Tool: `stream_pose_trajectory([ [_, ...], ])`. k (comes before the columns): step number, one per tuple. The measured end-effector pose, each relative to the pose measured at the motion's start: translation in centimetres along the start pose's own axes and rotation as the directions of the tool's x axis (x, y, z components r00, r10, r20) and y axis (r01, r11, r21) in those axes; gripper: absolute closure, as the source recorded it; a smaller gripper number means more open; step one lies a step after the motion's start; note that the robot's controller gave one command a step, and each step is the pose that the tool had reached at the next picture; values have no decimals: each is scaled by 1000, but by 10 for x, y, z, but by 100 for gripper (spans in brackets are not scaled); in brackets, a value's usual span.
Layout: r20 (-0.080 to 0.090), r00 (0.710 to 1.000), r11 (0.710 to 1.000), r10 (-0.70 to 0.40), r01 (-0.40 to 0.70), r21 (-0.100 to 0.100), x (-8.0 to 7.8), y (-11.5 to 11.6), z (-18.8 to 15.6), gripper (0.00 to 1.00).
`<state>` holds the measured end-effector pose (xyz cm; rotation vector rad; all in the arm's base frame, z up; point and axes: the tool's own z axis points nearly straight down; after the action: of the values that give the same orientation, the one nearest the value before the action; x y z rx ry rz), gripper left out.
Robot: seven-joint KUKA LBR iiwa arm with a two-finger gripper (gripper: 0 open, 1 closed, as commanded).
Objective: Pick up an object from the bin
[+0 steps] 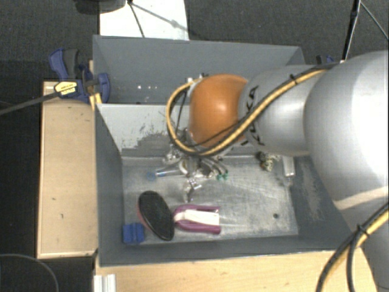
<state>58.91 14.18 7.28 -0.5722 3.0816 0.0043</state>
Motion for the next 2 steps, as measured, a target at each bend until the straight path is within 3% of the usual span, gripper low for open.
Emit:
stream_pose_trajectory([
  [1, -1, 1000, 1000, 4, -4, 1, -1, 0, -1, 0],
  [2, 3, 1000, 1000, 8, -8, 0, -3, 0, -3, 100],
])
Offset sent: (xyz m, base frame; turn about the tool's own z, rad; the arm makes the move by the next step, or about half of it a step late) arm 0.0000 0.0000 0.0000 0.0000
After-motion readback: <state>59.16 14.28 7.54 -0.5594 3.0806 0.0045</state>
